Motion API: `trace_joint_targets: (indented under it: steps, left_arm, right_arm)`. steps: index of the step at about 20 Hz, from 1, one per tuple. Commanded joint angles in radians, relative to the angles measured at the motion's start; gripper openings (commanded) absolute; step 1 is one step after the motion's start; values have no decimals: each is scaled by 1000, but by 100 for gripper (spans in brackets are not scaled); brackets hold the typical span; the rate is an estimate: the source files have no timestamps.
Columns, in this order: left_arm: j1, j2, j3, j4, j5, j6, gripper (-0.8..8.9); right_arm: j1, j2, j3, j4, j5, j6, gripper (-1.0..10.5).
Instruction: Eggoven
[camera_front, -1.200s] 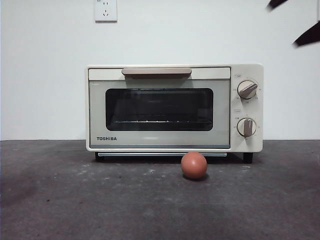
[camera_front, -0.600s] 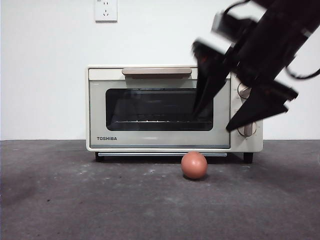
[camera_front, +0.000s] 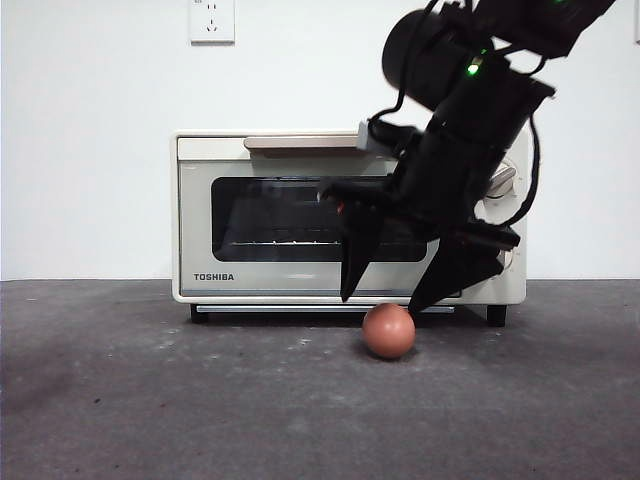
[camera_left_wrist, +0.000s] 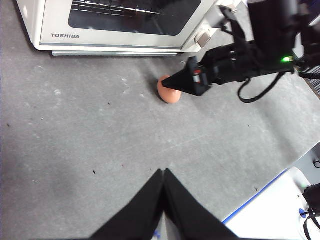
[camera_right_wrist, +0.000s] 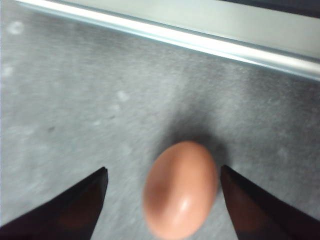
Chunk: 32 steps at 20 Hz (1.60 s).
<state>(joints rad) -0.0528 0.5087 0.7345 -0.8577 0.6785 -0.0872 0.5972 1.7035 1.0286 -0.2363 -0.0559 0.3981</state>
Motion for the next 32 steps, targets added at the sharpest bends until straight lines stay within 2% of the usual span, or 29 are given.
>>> trace_joint_targets:
  steps: [1, 8, 13, 17, 20, 24, 28, 32]
  left_arm:
    - [-3, 5, 19, 7, 2, 19, 7]
    - [-6, 6, 19, 8, 2, 19, 7]
    - [-6, 6, 19, 8, 2, 19, 7]
    - [-6, 6, 19, 11, 2, 19, 7]
    - [-6, 10, 19, 29, 2, 15, 7]
    - [-7, 61, 23, 127, 1, -30, 7]
    - [-54, 172, 29, 311, -6, -82, 7]
    - [-164, 343, 89, 477, -137, -87, 7]
  right_arm:
    - [10, 45, 20, -4, 5, 5, 362]
    - [12, 96, 20, -1, 12, 5, 331]
    - [16, 103, 20, -4, 34, 6, 183]
    - [16, 103, 20, -12, 29, -1, 12]
    - [19, 82, 20, -26, 30, -26, 3]
    - [33, -31, 20, -107, 30, -68, 3]
    - [66, -237, 20, -222, 31, -110, 3]
    - [87, -449, 20, -314, 32, -130, 3]
